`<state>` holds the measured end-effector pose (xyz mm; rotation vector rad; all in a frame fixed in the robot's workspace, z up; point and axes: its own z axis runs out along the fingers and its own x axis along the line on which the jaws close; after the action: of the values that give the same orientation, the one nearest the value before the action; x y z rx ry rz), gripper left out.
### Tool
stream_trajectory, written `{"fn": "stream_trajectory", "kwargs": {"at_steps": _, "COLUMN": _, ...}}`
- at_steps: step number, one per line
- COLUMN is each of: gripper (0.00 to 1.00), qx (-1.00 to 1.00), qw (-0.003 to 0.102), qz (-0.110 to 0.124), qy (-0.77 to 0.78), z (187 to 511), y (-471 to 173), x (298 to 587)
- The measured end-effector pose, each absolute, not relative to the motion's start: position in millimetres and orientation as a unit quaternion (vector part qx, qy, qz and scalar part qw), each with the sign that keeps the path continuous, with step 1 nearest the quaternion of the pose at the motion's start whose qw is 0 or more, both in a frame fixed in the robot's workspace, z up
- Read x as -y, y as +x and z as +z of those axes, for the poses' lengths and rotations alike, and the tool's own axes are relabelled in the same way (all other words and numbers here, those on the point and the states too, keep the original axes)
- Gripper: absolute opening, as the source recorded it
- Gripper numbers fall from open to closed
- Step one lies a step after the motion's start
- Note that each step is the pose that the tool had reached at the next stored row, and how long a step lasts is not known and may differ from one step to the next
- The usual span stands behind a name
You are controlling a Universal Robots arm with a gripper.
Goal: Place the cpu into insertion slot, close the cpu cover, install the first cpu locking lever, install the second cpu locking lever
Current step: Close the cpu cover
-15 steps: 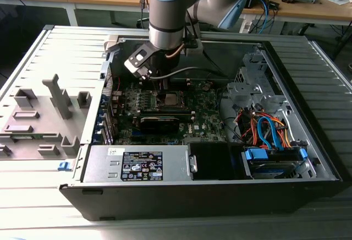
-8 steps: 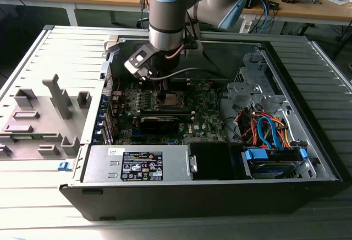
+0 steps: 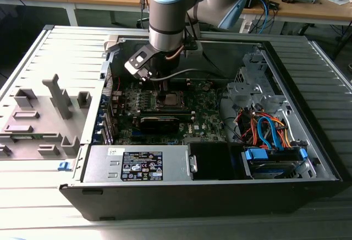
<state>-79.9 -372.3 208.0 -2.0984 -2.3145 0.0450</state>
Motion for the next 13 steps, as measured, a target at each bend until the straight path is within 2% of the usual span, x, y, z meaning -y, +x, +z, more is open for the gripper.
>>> {"fn": "stream_trajectory", "kwargs": {"at_steps": 13, "gripper": 0.11, "qx": 0.741, "qw": 0.009, "qz": 0.015, "qy": -0.672, "z": 204.3, "y": -80.0, "x": 371.6}}
